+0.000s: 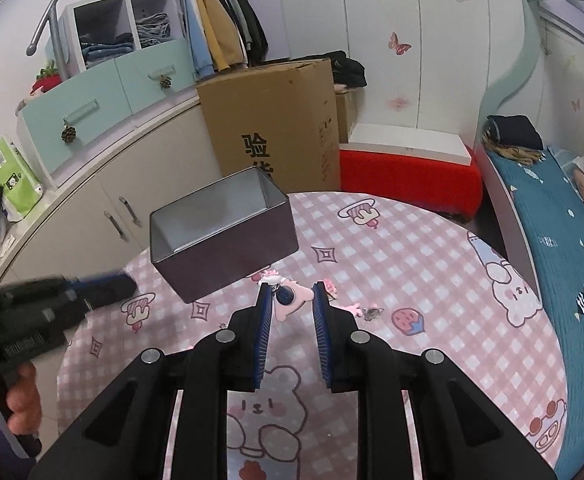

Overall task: Organize jewelry
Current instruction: 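Carry both pink charms over the grey metal box with both tools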

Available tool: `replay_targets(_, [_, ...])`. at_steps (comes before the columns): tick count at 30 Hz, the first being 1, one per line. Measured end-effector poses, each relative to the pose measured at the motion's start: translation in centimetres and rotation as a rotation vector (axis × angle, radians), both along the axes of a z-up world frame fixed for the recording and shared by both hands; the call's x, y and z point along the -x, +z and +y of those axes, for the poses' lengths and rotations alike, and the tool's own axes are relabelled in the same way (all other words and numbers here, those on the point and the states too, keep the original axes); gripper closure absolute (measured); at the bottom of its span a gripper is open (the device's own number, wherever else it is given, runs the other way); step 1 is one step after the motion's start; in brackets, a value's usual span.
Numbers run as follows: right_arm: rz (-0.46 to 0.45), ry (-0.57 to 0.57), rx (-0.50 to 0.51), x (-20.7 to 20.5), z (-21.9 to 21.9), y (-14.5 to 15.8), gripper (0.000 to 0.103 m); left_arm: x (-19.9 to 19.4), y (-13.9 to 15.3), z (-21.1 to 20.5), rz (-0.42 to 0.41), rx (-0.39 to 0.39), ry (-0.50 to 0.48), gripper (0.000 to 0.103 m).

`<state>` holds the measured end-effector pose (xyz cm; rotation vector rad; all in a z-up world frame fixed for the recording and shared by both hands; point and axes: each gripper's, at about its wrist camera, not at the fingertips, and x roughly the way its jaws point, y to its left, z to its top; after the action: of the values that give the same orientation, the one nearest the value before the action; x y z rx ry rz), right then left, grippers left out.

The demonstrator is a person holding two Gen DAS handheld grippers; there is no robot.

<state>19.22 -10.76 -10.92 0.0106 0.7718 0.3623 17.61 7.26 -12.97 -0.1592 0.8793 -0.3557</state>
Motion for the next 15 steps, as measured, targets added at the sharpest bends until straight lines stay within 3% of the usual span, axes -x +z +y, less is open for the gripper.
replay_targets(5, [0.023, 0.003, -0.005, -0.2, 0.1, -0.9, 0.083, 0.8, -3.8, -1.4, 0.074, -0.068, -0.034, 0.084])
replay_targets(9, [0.037, 0.005, -0.006, -0.2, -0.1, -1.3, 0.083, 1.3, -5.0, -1.6, 0.070, -0.074, -0.020, 0.051])
replay_targets(15, [0.038, 0.008, -0.011, -0.1, 0.0, -1.5, 0.083, 0.8, -6.4, -2.4, 0.076, -0.132, -0.009, 0.056])
